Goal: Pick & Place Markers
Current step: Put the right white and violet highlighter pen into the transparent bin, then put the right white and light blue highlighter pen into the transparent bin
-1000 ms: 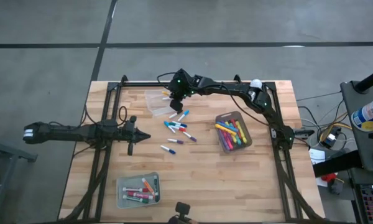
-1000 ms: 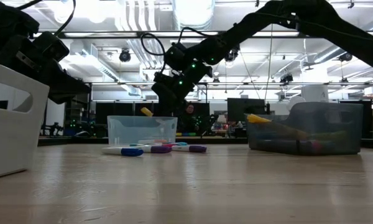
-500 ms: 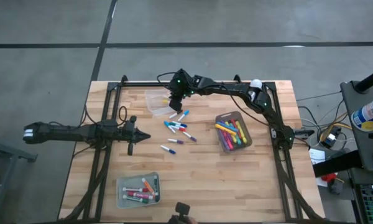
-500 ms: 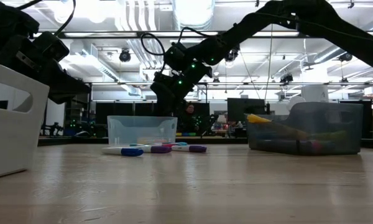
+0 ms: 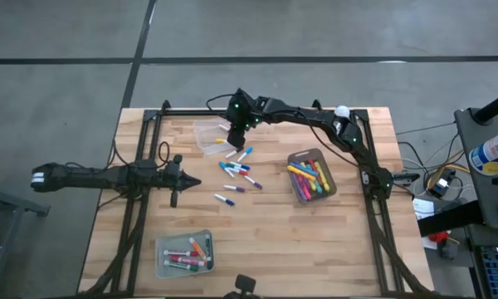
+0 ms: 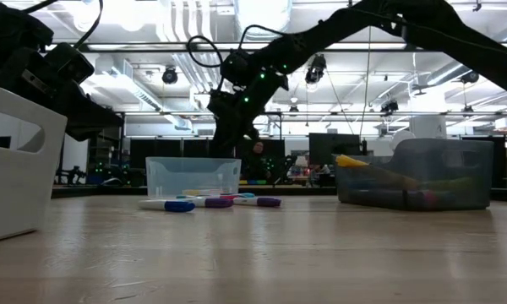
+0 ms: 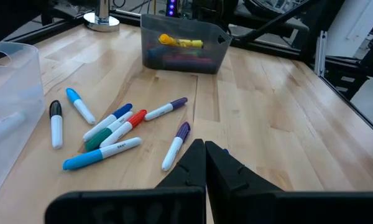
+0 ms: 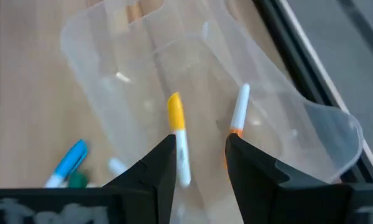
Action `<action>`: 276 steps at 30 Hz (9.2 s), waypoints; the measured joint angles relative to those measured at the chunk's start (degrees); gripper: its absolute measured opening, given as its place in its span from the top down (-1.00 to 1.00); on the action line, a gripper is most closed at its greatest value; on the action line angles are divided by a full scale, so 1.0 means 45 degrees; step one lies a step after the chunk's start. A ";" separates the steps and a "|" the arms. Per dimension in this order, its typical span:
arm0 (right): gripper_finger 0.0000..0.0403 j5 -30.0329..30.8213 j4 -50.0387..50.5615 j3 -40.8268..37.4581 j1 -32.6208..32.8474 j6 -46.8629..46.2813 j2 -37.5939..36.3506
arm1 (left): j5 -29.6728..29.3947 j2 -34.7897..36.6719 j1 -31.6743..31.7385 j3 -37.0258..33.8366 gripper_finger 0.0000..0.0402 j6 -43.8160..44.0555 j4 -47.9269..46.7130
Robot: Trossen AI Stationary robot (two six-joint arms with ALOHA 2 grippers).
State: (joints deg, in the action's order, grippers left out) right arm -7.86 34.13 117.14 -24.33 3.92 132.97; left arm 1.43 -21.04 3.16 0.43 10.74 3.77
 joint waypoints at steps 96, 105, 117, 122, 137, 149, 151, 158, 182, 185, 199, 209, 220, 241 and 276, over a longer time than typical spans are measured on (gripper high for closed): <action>0.26 0.3502 0.3389 -0.4834 0.4775 -0.2136 -0.1200 | 0.0002 0.0000 0.0001 -0.0002 1.00 -0.0005 0.0002; 0.61 0.3480 0.3093 -0.4850 0.4841 -0.2070 -0.1180 | 0.0000 0.0000 0.0000 -0.0002 1.00 -0.0002 0.0003; 0.77 0.3636 0.3069 -0.4299 0.4792 -0.1097 -0.1480 | 0.0000 0.0000 0.0000 -0.0005 1.00 -0.0001 0.0001; 0.76 0.4134 0.3777 -0.3406 0.4787 -0.0448 -0.1778 | 0.0000 0.0004 0.0004 -0.0005 1.00 -0.0005 0.0001; 0.76 0.5498 0.4566 0.0689 0.4045 0.2609 -0.1860 | 0.0000 0.0000 0.0002 -0.0005 1.00 0.0000 0.0000; 0.76 0.5339 0.3993 0.1633 0.2170 0.3175 -0.1860 | 0.0000 0.0000 0.0004 -0.0004 1.00 -0.0001 0.0000; 0.76 0.4917 0.3622 0.1488 0.1800 0.3173 -0.1860 | 0.0000 0.0000 0.0001 -0.0004 1.00 -0.0005 0.0000; 0.75 0.3422 0.2150 0.0594 0.0843 0.2268 -0.1844 | 0.0001 0.0000 0.0003 -0.0005 1.00 -0.0005 0.0000; 0.75 0.3045 0.1811 -0.0067 0.0562 0.2117 -0.0185 | 0.0000 0.0000 0.0004 0.0000 1.00 -0.0005 0.0000; 0.75 0.3045 0.1687 -0.0062 0.0571 0.2103 -0.0185 | 0.0000 0.0000 -0.0001 0.0000 1.00 -0.0005 0.0000; 0.75 0.3055 0.1535 -0.0062 0.0571 0.1555 -0.0185 | 0.0002 0.0000 0.0001 -0.0002 1.00 -0.0003 0.0000; 0.52 0.3070 0.1521 -0.0062 0.0571 0.1463 -0.0185 | 0.0000 0.0000 0.0001 -0.0005 1.00 -0.0002 0.0000; 0.29 0.3073 0.1669 -0.0062 0.0654 0.1889 -0.0326 | 0.0001 0.0000 0.0003 0.0000 1.00 -0.0005 0.0000; 0.39 0.3050 0.5184 -0.0147 0.2270 0.2223 -0.1707 | 0.0000 0.0005 0.0004 0.0000 1.00 -0.0002 0.0000; 0.62 0.0096 0.3681 -0.3040 0.2996 0.4961 -0.1690 | 0.0000 0.0000 0.0000 -0.0004 1.00 0.0000 0.0000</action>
State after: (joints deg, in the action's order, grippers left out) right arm -7.42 50.69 103.46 -10.85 26.25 125.36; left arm 1.43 -21.04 3.16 0.41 10.74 3.77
